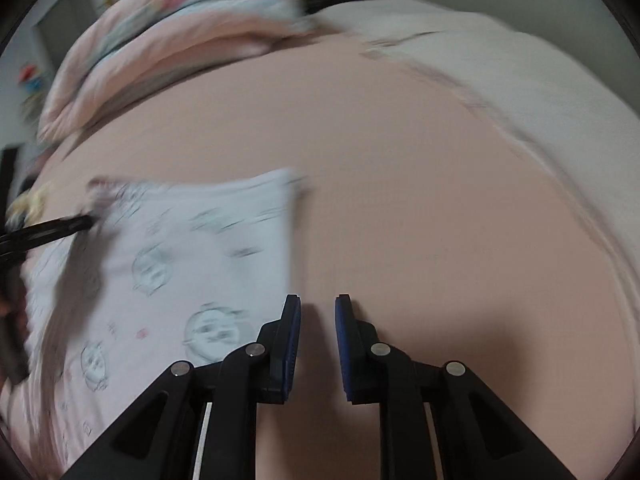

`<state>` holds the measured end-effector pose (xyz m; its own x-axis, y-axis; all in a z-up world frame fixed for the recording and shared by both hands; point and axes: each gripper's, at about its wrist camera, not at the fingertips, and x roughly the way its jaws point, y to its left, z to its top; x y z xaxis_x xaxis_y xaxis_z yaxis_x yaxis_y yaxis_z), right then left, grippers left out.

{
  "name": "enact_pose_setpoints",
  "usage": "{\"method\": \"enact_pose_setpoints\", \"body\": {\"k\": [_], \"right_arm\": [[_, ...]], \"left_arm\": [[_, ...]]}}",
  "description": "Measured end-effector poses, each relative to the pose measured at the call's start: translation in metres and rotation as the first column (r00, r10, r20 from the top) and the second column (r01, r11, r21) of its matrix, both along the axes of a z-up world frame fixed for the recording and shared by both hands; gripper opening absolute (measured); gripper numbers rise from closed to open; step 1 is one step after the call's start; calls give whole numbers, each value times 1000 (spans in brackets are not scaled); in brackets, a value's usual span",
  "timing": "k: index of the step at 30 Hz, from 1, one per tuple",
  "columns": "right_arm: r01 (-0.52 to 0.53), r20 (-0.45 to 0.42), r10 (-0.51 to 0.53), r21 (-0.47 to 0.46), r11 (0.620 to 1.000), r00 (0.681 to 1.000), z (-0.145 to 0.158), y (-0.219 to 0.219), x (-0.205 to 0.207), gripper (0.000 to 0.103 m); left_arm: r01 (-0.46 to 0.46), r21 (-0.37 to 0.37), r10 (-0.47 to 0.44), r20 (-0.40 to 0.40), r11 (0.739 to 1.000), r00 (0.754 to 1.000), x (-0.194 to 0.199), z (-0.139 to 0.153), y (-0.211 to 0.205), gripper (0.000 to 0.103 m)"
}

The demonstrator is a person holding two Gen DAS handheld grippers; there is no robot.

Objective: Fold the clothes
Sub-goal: 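Grasp the elastic waistband of the pink pants with both grippers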

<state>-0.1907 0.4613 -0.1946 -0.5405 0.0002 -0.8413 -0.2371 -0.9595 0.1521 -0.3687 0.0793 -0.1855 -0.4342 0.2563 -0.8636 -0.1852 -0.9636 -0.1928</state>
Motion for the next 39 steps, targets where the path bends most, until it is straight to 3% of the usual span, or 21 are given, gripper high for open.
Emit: {"method": "enact_pose_setpoints", "body": {"k": [2, 5, 7, 9, 11, 14, 16, 18, 21, 24, 26, 29, 32, 34, 35, 36, 39], "right_arm": [[-40, -10, 39, -81, 996, 999, 7, -4, 19, 17], [-117, 10, 121, -171, 978, 993, 12, -40, 53, 17], [-195, 3, 202, -242, 950, 979, 12, -70, 74, 23], [-258, 65, 276, -208, 944, 959, -1, -107, 87, 32], [-267, 151, 283, -116, 957, 947, -15, -128, 94, 29], [-223, 156, 229, -55, 973, 961, -5, -124, 106, 30], [-162, 159, 162, -16, 987, 974, 2, -116, 114, 33], [-127, 108, 135, -81, 989, 985, 9, -116, 119, 33], [-248, 124, 255, -69, 966, 959, 2, -156, 110, 33], [-315, 216, 303, 24, 949, 928, -14, -182, 115, 34], [-306, 213, 298, 9, 952, 931, -13, -176, 127, 37], [-229, 177, 238, -71, 971, 955, -2, -156, 144, 38], [-49, 143, 82, -223, 974, 986, -1, -126, 155, 43], [133, 183, -71, -359, 924, 981, -16, -98, 160, 48], [170, 200, -92, -416, 893, 976, -25, -91, 161, 48], [172, 202, -88, -448, 877, 975, -29, -90, 161, 48], [119, 181, -41, -444, 888, 983, -26, -98, 153, 48]], "left_arm": [[160, 12, -161, 20, 987, 987, 39, 10, 21, 17], [368, -60, -365, 44, 928, 930, 117, 6, 51, 17], [409, -118, -404, 69, 905, 912, 156, -7, 56, 17], [414, -156, -406, 81, 897, 910, 177, -23, 53, 17], [381, -127, -374, 76, 916, 924, 194, -22, 37, 17], [250, 31, -252, 122, 968, 960, 210, -8, -8, 17], [176, 77, -182, 71, 981, 981, 227, 4, -35, 17], [161, 9, -161, 61, 987, 985, 234, 2, -44, 17], [141, -106, -122, 165, 984, 979, 232, -19, -57, 18], [80, -18, -75, 200, 997, 977, 244, -17, -80, 18], [52, -17, -47, 195, 999, 980, 257, -14, -93, 18], [12, 24, -16, 162, 1000, 987, 271, -8, -107, 18], [-15, 72, 5, 132, 997, 991, 272, -3, -115, 18], [-23, 59, 15, 127, 998, 992, 268, -8, -111, 18], [-25, 57, 18, 124, 998, 992, 264, -11, -108, 18], [-23, 63, 15, 123, 998, 992, 259, -14, -103, 18], [-23, 90, 12, 119, 996, 993, 260, -16, -111, 18]]}}
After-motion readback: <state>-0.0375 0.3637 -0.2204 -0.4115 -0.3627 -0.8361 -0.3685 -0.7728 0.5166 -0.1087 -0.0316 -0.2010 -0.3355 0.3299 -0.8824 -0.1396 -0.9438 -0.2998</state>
